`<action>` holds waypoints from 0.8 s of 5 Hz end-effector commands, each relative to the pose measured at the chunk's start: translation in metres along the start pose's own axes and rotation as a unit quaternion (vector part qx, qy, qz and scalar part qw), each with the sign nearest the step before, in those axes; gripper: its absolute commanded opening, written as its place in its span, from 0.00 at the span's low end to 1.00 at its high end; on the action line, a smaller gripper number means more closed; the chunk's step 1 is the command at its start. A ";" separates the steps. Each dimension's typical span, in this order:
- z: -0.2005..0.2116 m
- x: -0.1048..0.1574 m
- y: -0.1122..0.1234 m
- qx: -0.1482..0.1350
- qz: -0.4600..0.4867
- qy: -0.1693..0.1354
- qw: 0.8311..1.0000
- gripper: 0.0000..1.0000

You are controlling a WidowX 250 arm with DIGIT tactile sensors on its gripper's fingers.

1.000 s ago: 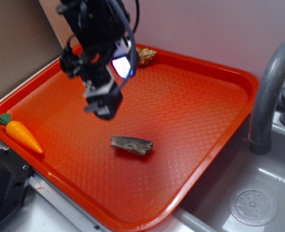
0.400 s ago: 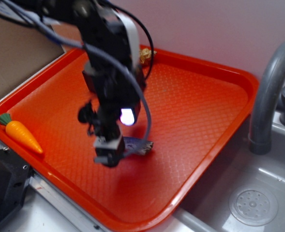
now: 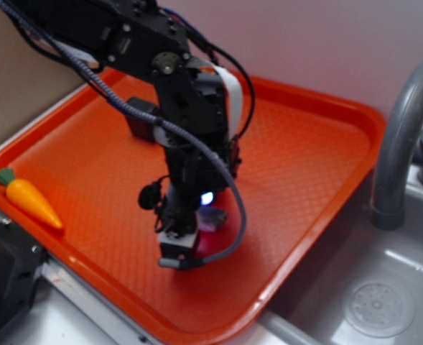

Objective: Grab the wood chip.

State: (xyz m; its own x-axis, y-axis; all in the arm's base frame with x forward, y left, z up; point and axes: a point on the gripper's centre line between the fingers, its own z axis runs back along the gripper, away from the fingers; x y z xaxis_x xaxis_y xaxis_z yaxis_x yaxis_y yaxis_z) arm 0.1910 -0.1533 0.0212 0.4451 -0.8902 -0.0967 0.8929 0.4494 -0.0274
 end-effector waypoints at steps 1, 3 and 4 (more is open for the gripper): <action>0.000 -0.006 -0.015 0.024 0.006 0.018 1.000 0.00; 0.016 -0.013 -0.010 0.042 0.051 0.031 0.997 0.00; 0.058 -0.024 -0.003 0.058 0.173 0.027 0.983 0.00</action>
State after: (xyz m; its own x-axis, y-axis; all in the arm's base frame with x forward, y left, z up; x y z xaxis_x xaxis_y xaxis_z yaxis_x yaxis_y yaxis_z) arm 0.1908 -0.1265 0.0686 0.7145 -0.6737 -0.1886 0.6978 0.7058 0.1220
